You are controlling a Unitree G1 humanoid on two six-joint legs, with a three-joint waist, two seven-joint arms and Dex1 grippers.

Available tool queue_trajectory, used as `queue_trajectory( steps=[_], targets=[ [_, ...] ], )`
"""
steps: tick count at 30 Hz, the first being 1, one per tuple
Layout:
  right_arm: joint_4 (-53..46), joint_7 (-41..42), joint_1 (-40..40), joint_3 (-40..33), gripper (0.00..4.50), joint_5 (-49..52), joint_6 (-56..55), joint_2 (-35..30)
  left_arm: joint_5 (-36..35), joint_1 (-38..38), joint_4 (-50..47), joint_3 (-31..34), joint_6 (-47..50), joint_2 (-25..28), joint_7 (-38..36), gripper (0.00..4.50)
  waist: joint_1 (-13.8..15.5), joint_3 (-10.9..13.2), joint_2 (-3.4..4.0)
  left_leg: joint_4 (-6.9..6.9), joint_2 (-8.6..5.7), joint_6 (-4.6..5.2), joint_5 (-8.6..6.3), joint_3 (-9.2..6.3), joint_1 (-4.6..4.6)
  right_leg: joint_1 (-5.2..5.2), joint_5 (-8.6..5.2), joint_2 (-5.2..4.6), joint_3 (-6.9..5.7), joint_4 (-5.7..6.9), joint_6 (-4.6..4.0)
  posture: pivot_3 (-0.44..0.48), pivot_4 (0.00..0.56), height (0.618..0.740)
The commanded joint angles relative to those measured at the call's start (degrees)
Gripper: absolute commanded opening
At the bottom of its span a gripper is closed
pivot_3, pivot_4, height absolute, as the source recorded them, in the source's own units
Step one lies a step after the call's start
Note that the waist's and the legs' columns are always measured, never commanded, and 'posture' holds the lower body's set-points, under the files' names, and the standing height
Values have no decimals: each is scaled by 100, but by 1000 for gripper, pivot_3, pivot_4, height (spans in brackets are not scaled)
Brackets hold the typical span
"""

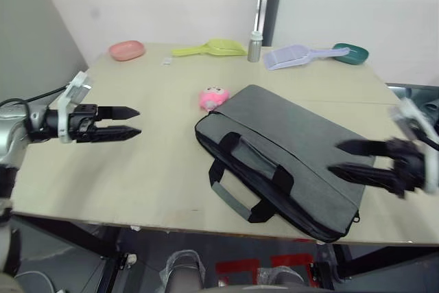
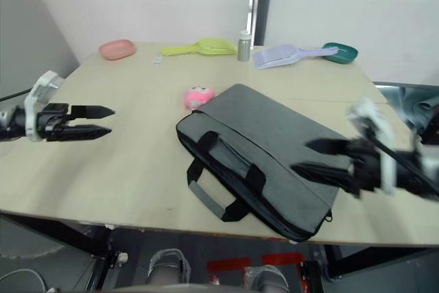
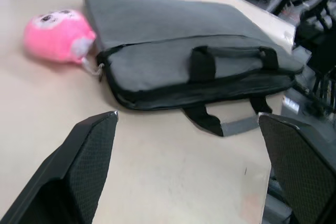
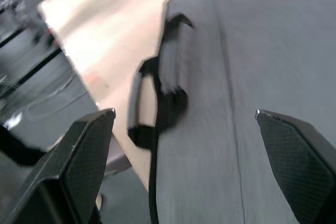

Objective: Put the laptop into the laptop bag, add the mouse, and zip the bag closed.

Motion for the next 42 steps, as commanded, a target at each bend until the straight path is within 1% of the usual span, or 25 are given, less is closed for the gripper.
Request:
queue_trajectory(
  steps=[1,3,4,5,8,9,12,15,19,22,26,29,31,35,37,39,42],
  targets=[
    [-539,-25,1146,-1546,4484,557,44,511,471,-974,1243,-365,252,-381,77,4500,41,-4,-3,7,-1,1,0,2,1,2,0,-2,4,0,0,0,150,740],
    [-741,-102,1943,-2111,4484,967,-76,930,867,-1460,2072,-657,134,-753,103,4500,71,-9,4,10,-3,4,-2,2,8,16,-1,-13,-2,-2,2,0,150,740],
    [-798,-172,2239,-2255,4484,1171,-193,1068,1029,-1621,2381,-752,45,-893,98,4500,79,-12,9,11,-9,6,-3,7,9,17,-2,-19,2,-5,4,0,150,740],
    [-827,-269,2516,-2337,4484,1357,-337,1186,1177,-1771,2674,-818,-65,-1038,63,4500,70,-14,13,9,-12,7,-3,13,10,19,-3,-27,3,-9,6,0,150,740],
    [-1030,-418,3634,-2487,4484,1734,-737,1757,1526,-2374,3749,-854,-234,-1920,442,4500,41,-17,2,6,-14,9,-4,10,8,23,-5,-50,-1,-18,12,0,150,740],
    [-1085,-474,3911,-2486,4484,1844,-904,1858,1596,-2507,3965,-833,-228,-2119,515,4500,42,-15,2,6,-14,9,-4,4,3,25,-6,-54,-7,-22,14,0,150,740],
    [-1301,-701,4647,-2485,4484,2267,-1483,2051,1796,-2780,4433,-733,-340,-2706,879,4500,-11,-11,-2,-4,-16,9,-4,4,-4,23,-10,-60,-11,-35,26,0,150,740],
    [-1559,-954,5294,-2415,4484,2657,-2081,2188,1830,-2963,4722,-508,-356,-3193,1292,4500,-61,-11,-1,-29,-16,10,-4,3,-8,25,-9,-60,-19,-62,30,0,150,740],
    [-1941,-1172,6091,-2238,4484,2900,-2805,2457,2085,-2917,4882,-452,-526,-3585,1659,4500,-101,-10,0,-64,-17,10,-4,4,-11,30,-7,-59,-28,-111,35,0,150,740],
    [-2147,-1233,6568,-2055,4484,2885,-3272,2696,2149,-2870,4943,-303,-569,-3706,1888,4500,-89,-10,-1,-84,-17,14,-6,0,-16,38,-8,-60,-39,-141,40,0,150,740],
    [-2188,-1315,6966,-1667,4500,3010,-3850,2947,2230,-2846,4939,-181,-561,-3707,1851,3353,-92,-10,0,-103,-27,17,-8,-3,-11,51,-11,-72,-44,-167,51,0,150,740],
    [-2179,-1483,7021,-1227,4500,2940,-4153,2935,2269,-2866,4928,-97,-540,-3661,1766,2217,-93,-9,1,-115,-36,18,-8,-3,-12,52,-11,-79,-45,-178,56,0,150,740],
    [-2105,-1624,6978,-890,4500,2745,-4243,2849,2269,-2903,4909,-12,-508,-3620,1739,1550,-95,-8,1,-124,-40,19,-8,-4,-14,52,-11,-81,-47,-187,59,0,150,740],
    [-1665,-2147,6567,-25,4500,2129,-4129,2335,2387,-2887,4806,-83,-490,-3499,1508,99,-117,-5,3,-134,-46,21,-9,-7,-17,58,-7,-75,-54,-205,65,0,150,740],
    [-1269,-2525,6140,367,4500,2206,-4110,2065,2381,-2845,4714,-61,-496,-3368,1421,43,-127,-3,1,-140,-54,21,-9,-6,-16,58,-7,-74,-55,-205,67,0,150,740],
    [-882,-2841,5795,633,4500,2376,-4059,1829,2321,-2819,4610,-33,-379,-3220,1120,43,-139,-1,5,-142,-58,22,-9,-6,-12,62,-5,-73,-53,-206,70,0,150,740],
    [-457,-2994,5383,989,4500,2808,-3932,1551,2260,-2700,4384,-15,-227,-3042,938,43,-140,3,11,-143,-61,24,-8,-5,-6,64,-5,-74,-51,-200,70,0,150,740]
  ],
)
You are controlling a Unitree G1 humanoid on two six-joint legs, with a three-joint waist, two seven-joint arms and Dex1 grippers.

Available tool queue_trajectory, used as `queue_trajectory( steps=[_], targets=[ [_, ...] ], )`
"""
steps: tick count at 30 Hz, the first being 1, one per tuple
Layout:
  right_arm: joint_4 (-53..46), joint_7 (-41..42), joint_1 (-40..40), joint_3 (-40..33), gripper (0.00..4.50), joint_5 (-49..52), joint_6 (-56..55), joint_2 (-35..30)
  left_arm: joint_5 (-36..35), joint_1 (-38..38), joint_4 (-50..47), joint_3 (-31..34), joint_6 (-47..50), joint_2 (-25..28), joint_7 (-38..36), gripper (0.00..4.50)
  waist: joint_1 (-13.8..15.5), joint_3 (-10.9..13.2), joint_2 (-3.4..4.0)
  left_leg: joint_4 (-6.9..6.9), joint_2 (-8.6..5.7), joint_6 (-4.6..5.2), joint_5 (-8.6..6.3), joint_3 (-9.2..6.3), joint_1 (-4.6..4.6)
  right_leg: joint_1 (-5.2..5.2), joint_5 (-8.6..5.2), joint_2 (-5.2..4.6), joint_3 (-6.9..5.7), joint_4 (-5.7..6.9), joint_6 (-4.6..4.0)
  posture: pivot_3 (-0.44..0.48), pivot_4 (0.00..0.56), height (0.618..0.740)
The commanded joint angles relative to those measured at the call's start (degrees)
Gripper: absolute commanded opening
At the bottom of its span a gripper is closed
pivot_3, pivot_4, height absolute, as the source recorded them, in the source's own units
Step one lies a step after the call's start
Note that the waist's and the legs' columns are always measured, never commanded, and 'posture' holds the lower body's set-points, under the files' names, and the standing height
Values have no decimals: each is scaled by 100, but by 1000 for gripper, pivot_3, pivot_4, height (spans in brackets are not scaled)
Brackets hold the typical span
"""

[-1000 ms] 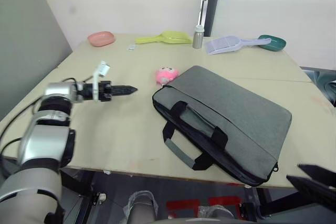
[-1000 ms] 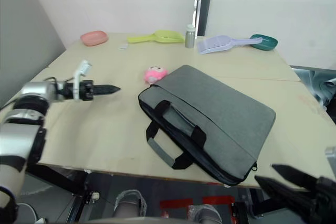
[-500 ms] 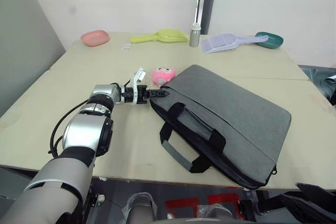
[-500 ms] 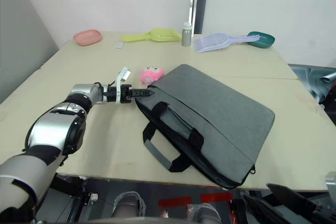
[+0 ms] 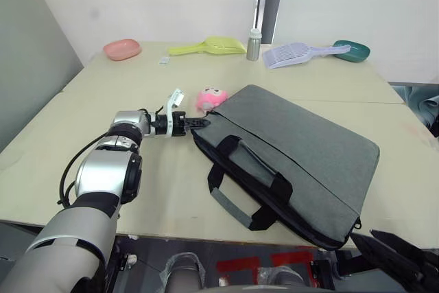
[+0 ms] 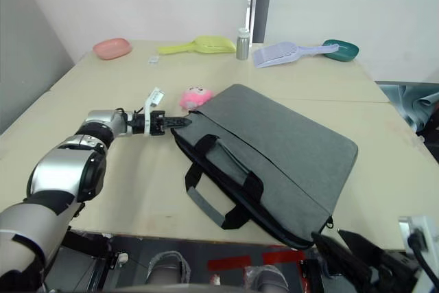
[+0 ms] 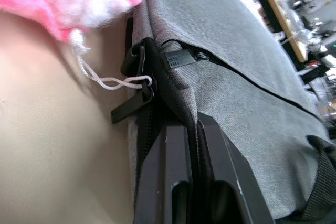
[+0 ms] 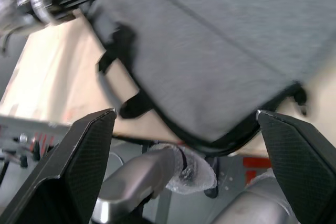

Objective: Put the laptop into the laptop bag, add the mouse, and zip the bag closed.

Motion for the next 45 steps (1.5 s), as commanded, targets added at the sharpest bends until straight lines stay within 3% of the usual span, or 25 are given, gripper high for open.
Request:
queue_trajectory(
  steps=[1,7,14,20,24,31,35,40,45],
  targets=[
    [356,-193,-317,368,4500,484,124,-209,-83,107,-430,108,210,321,-250,43,-5,1,2,1,0,0,0,0,0,1,0,0,1,2,0,0,150,740],
    [827,-709,-843,1050,4500,678,432,-518,-258,555,-1084,92,747,457,-459,43,35,2,4,8,-25,21,1,-3,3,16,0,-24,-3,3,0,0,150,740],
    [865,-712,-875,1154,4500,546,620,-636,-431,872,-1595,137,1073,436,-249,43,69,2,3,22,-42,40,1,-9,0,32,1,-42,-10,3,0,0,150,740],
    [978,-1246,-1602,2030,4500,213,693,-580,-533,930,-1783,136,1157,380,-187,43,57,1,3,27,-43,40,1,-11,1,38,1,-42,-11,6,1,0,150,740],
    [1455,-1679,-2133,2229,3290,-15,750,-598,-548,1003,-1929,131,1182,433,-186,0,41,-4,-5,31,-43,40,2,-14,4,49,4,-42,-13,6,5,0,150,740],
    [1585,-1263,-2562,1812,936,-14,792,-908,-724,1254,-2510,184,1365,714,-176,0,15,-2,-3,43,-43,41,2,-12,18,68,10,-43,-7,10,11,0,150,740],
    [1899,-1117,-3332,1885,50,-143,950,-1394,-915,1502,-3006,268,1558,959,-118,0,-41,1,3,46,-42,41,2,-11,16,67,11,-41,-6,13,11,0,150,740],
    [2504,-616,-4965,2649,50,-588,1300,-1824,-1295,1918,-3730,591,1961,1428,116,0,-125,4,7,47,-40,40,6,-13,-1,45,11,-38,-8,15,11,0,150,740],
    [3223,-73,-6804,3946,50,-1465,1707,-1630,-1733,2807,-4735,1023,2413,1968,311,0,-242,6,10,44,-39,37,10,-13,-25,17,9,-37,-16,16,6,0,150,740]
  ],
)
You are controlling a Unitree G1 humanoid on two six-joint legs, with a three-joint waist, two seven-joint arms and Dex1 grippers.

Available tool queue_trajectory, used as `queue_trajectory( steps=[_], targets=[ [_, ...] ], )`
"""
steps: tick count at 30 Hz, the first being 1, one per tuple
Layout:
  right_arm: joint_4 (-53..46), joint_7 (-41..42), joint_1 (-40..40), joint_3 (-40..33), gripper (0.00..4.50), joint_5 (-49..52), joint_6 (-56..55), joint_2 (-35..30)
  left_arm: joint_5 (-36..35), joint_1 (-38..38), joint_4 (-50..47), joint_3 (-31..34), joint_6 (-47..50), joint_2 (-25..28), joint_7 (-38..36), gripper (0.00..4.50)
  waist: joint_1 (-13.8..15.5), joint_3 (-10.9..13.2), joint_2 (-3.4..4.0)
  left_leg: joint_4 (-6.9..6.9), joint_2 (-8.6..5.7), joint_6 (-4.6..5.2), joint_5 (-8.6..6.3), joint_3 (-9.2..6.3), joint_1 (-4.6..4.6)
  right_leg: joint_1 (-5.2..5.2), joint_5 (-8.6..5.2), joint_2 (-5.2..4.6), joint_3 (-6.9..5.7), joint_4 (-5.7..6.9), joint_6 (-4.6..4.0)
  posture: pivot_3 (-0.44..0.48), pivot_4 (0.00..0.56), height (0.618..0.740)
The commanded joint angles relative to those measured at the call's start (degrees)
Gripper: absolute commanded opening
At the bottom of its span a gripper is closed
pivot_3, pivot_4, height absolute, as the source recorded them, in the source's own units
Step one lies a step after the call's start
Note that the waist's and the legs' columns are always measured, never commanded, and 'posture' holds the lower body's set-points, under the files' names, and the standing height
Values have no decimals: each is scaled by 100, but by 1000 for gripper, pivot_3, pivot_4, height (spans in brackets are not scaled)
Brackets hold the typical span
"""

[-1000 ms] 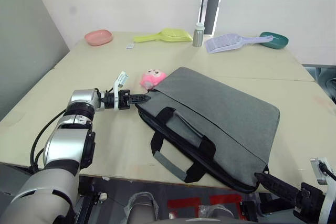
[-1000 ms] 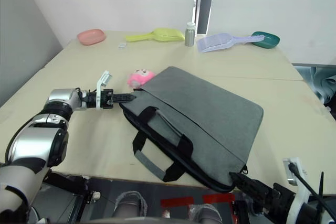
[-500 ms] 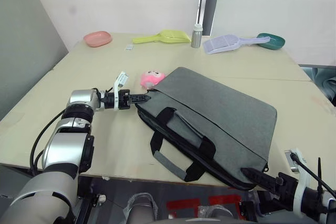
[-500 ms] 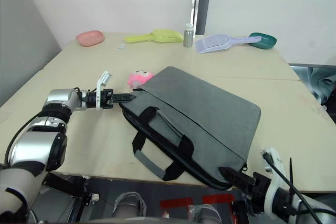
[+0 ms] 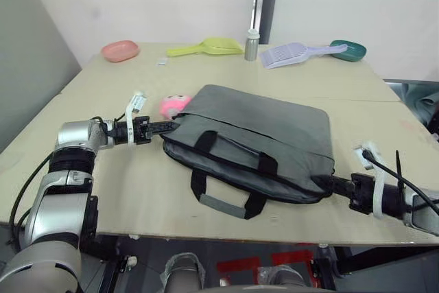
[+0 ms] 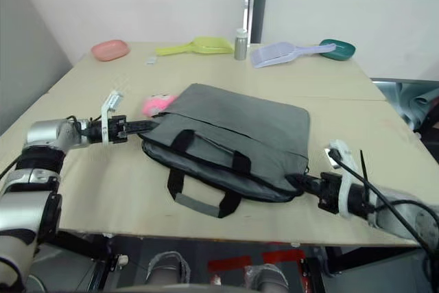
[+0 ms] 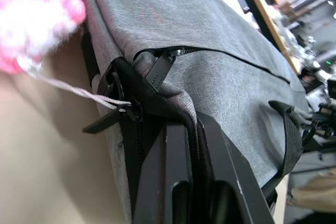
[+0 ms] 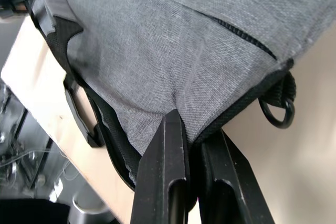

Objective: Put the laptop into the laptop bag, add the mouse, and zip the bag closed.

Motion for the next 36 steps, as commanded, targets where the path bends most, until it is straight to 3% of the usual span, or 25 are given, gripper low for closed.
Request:
queue_trajectory(
  steps=[1,8,13,19,25,36],
  targets=[
    [416,404,-1069,637,50,-683,192,153,-440,570,-951,584,344,518,109,0,-41,0,0,2,1,-1,1,0,-5,-7,0,0,-1,2,0,0,150,740],
    [809,1635,-2002,1466,50,-1780,201,206,-1233,2372,-2843,1590,1189,752,634,0,-23,0,-2,0,2,0,0,-1,-16,-20,-11,-1,-12,8,-19,0,150,740],
    [655,2454,-2039,1665,50,-2280,134,4,-1436,3309,-3218,2031,1179,567,1110,0,15,-1,-5,10,3,10,-12,-3,-9,-13,-12,-3,-14,18,-21,0,150,740],
    [66,2823,-1584,1407,50,-2411,97,-185,-1503,3043,-2868,1800,849,445,1397,0,74,-1,-5,48,5,20,-15,-3,-3,-10,-12,-3,-1,50,-21,0,150,740],
    [-109,2847,-1177,1083,50,-2489,73,-278,-1498,2866,-2657,1382,654,539,1205,0,67,-1,-6,70,2,31,-18,7,1,-8,-9,-5,19,61,-24,0,150,740],
    [343,3020,-1200,1142,50,-3078,-302,-121,-1665,2758,-2752,1079,547,672,969,0,40,-2,-6,72,3,31,-17,18,11,-11,-9,-4,29,73,-24,0,150,740]
  ],
)
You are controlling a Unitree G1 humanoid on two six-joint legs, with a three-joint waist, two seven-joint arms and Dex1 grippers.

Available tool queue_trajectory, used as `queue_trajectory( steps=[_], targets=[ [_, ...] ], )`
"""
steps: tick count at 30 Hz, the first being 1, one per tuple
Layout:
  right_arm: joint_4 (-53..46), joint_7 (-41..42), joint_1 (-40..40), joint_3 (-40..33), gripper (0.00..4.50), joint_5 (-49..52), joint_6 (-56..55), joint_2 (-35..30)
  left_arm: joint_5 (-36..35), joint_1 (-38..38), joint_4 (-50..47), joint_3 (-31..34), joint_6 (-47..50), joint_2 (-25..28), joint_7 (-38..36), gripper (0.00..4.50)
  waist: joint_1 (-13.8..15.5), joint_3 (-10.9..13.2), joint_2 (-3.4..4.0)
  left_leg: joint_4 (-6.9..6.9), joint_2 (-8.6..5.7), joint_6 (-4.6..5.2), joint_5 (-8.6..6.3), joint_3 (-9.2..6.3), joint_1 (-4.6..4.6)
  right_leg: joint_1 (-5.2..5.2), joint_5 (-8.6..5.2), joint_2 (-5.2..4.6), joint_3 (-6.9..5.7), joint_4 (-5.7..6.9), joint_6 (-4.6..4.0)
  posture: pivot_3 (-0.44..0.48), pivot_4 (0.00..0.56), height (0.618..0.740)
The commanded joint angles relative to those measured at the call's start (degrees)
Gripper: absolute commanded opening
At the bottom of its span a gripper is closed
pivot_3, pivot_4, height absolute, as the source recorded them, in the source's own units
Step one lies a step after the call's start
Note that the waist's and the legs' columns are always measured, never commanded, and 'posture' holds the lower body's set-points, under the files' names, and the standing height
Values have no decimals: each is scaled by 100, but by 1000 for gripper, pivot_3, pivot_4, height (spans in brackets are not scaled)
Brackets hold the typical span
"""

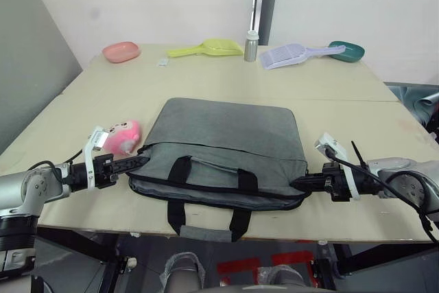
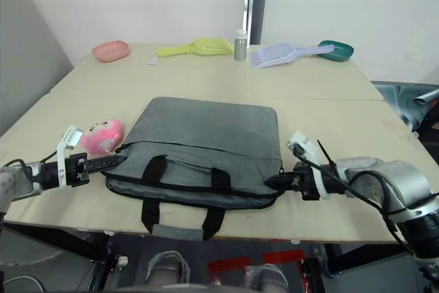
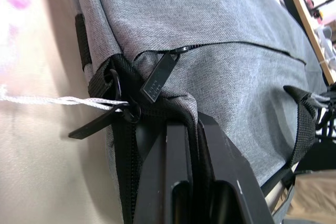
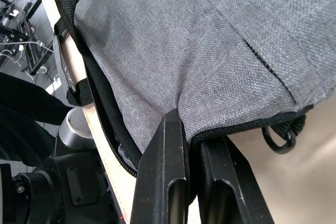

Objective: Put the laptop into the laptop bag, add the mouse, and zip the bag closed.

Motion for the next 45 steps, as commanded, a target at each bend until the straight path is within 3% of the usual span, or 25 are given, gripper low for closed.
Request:
queue_trajectory(
  steps=[1,20,21,24,28,32,33,34,39,45],
  targets=[
    [202,81,-127,-168,50,-292,-286,25,-187,81,-294,111,-109,200,-174,0,-9,0,0,0,0,0,0,0,0,-1,0,0,1,0,0,0,150,740],
    [498,587,-256,-223,50,-748,-445,32,-477,377,-696,2,-149,8,71,0,-60,-1,-1,-1,0,4,0,3,-3,-5,0,0,2,-1,0,0,150,740],
    [542,570,-278,-230,11,-770,-441,36,-472,363,-703,-4,-181,8,60,356,-58,-1,-1,-1,0,4,0,3,-3,-4,0,0,2,-1,0,0,150,740],
    [704,582,-390,-285,918,-828,-459,57,-523,298,-698,72,-205,43,24,1264,-51,-1,-2,2,0,5,0,3,-3,-2,0,0,2,-1,-1,0,150,740],
    [1048,716,-648,-319,2479,-953,-474,-37,-539,103,-594,232,-255,324,-111,2897,-73,-1,-2,9,0,7,1,3,2,-1,2,0,5,8,-4,0,150,740],
    [1028,1270,-524,-517,3852,-923,-572,-478,-383,403,-798,293,-662,1021,-683,4322,-74,-1,-3,7,1,7,1,6,2,-3,2,1,7,7,-4,0,150,740],
    [1015,1384,-465,-613,4146,-903,-595,-606,-355,525,-835,359,-781,1198,-825,4500,-74,-1,-3,3,1,8,1,7,0,-4,2,2,6,-1,-4,0,150,740],
    [970,1510,-373,-755,4466,-871,-624,-760,-334,654,-813,477,-899,1390,-985,4500,-75,-1,-3,-2,1,9,0,10,0,-4,2,2,7,-6,-4,0,150,740],
    [596,1716,205,-1732,4466,-801,-760,-1239,-147,1158,-480,1280,-1538,1980,-1543,4500,-70,0,-4,-21,2,13,-2,17,1,-6,2,2,6,-29,-4,0,150,740],
    [26,1434,681,-3127,4466,-552,-699,-1081,-259,1243,-151,2288,-1584,2216,-1673,4500,-66,0,-5,-16,6,14,-3,23,11,-3,2,4,14,-24,-5,0,150,740]
  ],
)
